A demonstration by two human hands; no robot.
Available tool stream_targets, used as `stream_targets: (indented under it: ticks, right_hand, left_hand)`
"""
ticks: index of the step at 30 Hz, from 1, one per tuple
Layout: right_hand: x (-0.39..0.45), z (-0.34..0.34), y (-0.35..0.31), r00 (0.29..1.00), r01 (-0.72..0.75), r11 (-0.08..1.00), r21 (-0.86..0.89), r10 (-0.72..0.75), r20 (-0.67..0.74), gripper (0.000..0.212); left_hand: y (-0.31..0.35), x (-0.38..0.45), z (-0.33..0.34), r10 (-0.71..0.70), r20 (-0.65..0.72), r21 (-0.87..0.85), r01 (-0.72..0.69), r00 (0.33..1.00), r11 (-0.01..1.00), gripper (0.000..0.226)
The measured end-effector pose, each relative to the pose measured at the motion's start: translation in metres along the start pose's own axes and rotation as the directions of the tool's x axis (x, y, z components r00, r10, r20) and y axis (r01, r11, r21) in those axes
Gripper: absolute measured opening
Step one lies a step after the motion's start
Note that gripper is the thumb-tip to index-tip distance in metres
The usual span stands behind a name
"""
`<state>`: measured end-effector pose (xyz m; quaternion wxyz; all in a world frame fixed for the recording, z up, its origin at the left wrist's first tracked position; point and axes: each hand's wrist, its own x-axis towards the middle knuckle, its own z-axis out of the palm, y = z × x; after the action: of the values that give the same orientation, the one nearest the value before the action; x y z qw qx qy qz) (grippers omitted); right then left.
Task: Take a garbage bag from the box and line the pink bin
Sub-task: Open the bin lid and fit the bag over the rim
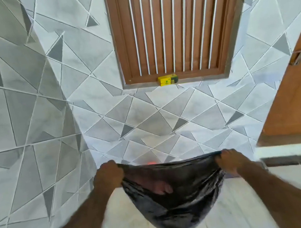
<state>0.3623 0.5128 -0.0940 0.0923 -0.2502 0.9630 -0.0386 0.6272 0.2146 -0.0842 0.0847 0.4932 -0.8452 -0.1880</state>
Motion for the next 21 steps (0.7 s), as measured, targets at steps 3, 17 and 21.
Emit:
stream_targets:
  ticks: [3,17,21]
  right_hand:
    - [0.003,-0.023,-0.013,0.989,-0.090,0.991,0.097,0.100,-0.108,0.040]
    - [-0.021,-0.115,-0.027,0.556,0.259,0.924,0.282,0.096,-0.825,0.017]
    - [-0.032,0.028,0.010,0.987,0.149,0.988,-0.048,-0.152,-0.049,0.027]
  left_hand:
    - [0.014,0.017,-0.013,-0.154,-0.131,-0.221,0.122,0.979,0.968,0.036]
    - [0.053,-0.007,-0.079,0.424,-0.677,0.140,-0.461,0.602,0.876,0.062]
    - [-0.027,-0.034,0.055,0.505,-0.045,0.169,-0.491,0.862,0.854,0.051]
